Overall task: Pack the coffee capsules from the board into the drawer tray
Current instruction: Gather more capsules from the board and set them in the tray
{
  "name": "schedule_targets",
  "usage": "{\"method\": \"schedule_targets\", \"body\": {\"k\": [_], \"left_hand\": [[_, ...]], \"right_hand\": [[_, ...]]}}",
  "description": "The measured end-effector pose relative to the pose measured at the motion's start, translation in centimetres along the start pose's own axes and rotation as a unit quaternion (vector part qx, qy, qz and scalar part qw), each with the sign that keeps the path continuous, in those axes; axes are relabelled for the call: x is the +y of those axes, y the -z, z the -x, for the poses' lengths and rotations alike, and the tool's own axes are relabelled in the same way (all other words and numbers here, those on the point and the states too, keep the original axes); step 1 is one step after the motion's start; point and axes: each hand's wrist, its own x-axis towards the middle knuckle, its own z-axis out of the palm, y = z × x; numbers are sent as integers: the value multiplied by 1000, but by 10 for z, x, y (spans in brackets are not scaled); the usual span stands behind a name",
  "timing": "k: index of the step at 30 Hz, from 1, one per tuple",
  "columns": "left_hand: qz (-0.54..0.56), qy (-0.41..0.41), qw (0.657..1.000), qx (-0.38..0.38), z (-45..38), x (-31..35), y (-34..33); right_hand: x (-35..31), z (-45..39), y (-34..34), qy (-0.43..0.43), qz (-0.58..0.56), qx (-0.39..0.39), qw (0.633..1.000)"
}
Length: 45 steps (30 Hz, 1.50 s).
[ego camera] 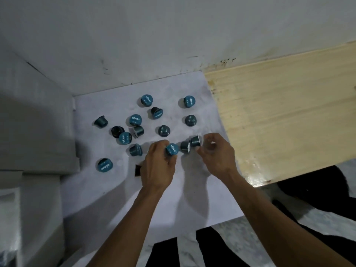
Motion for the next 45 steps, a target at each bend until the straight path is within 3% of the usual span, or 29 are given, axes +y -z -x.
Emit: {"method": "schedule_targets", "body": {"k": [5,14,19,27,37,45], "left_hand": [[37,-14,999,23,-8,-9,-23],[41,-22,997,66,-15,-8,-31],[51,-33,995,78,-13,-13,-33],[88,-57,988,113,-8,-21,-40],[109,-67,981,148,-4,-27,-48],[147,-59,975,156,0,-28,-44]], "right_hand": [[9,-23,-9,125,20,-36,991],[13,-40,-10,169,67,-79,980],[13,-42,-7,237,128,-41,962],[30,-38,-7,330,73,-5,941],[52,-24,-15,355,42,84,930],[47,-28,-19,364,47,70,927]]}}
